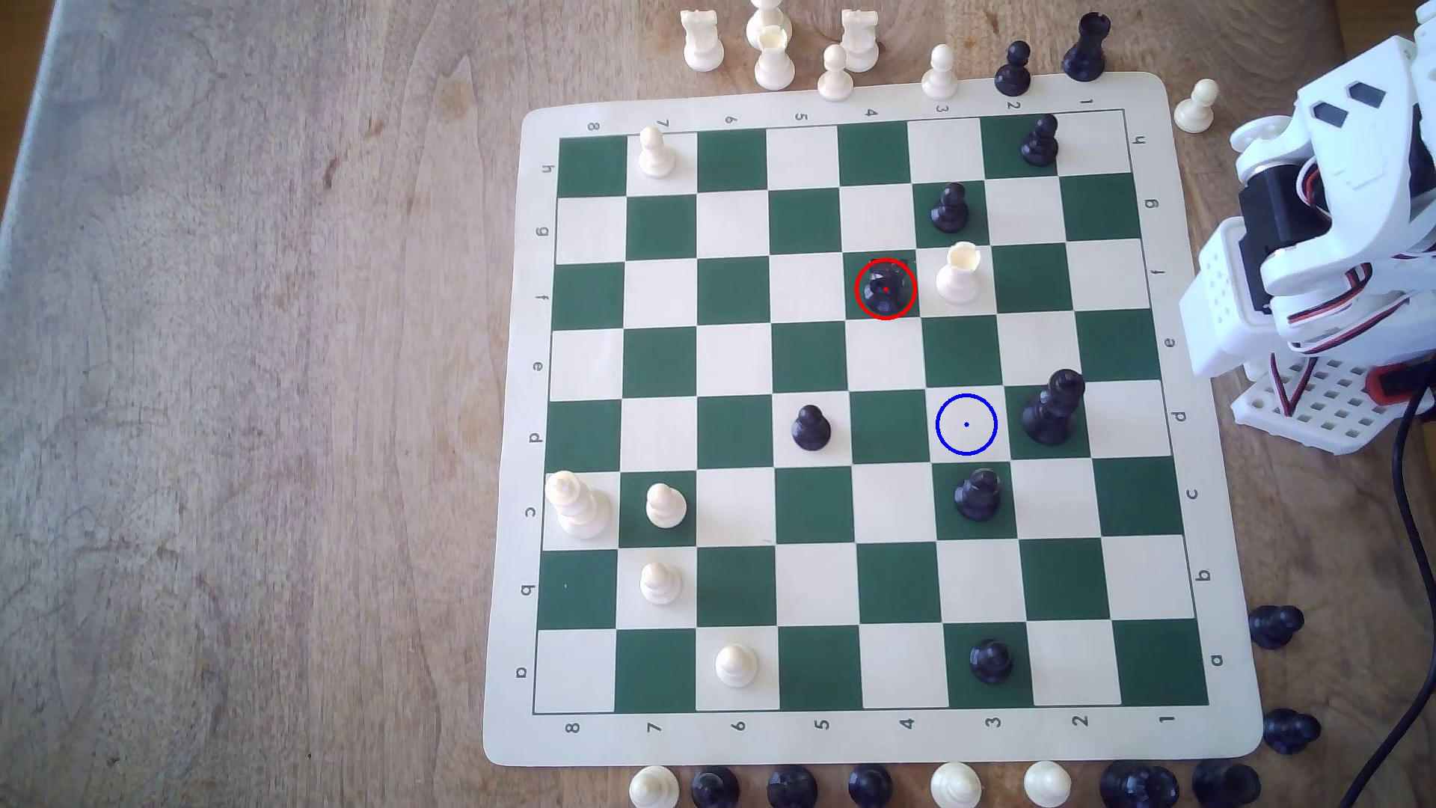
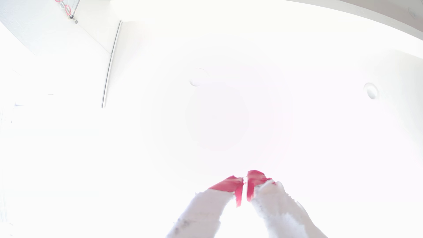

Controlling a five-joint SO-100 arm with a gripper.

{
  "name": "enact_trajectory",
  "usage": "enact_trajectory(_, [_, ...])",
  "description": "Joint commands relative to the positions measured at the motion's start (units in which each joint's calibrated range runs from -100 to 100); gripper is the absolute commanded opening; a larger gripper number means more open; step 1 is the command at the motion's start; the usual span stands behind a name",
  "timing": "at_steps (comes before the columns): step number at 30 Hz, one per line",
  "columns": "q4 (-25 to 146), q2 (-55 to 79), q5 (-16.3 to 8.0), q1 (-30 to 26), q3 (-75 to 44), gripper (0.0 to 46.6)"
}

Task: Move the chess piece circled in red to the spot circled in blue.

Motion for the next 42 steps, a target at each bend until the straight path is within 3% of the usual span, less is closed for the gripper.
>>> enact_trajectory(1, [7.81,-0.03,0.24,-0.08,0.99,0.2])
enact_trajectory(9, [35.9,-0.03,0.24,1.1,-6.89,0.2])
enact_trajectory(15, [68.5,0.06,-0.1,6.1,-15.87,0.2])
enact_trajectory(23, [97.41,0.14,-0.1,9.31,-22.85,0.2])
enact_trajectory(26, [112.97,0.14,-0.24,13.45,-23.12,0.2])
enact_trajectory(31, [120.67,0.14,-0.29,13.45,-27.11,0.2])
enact_trajectory(35, [136.39,0.22,-0.29,16.19,-31.92,7.8])
enact_trajectory(40, [148.93,8.29,-1.12,15.18,-41.8,3.9])
enact_trajectory(42, [150.89,12.11,0.49,13.92,-42.89,5.6])
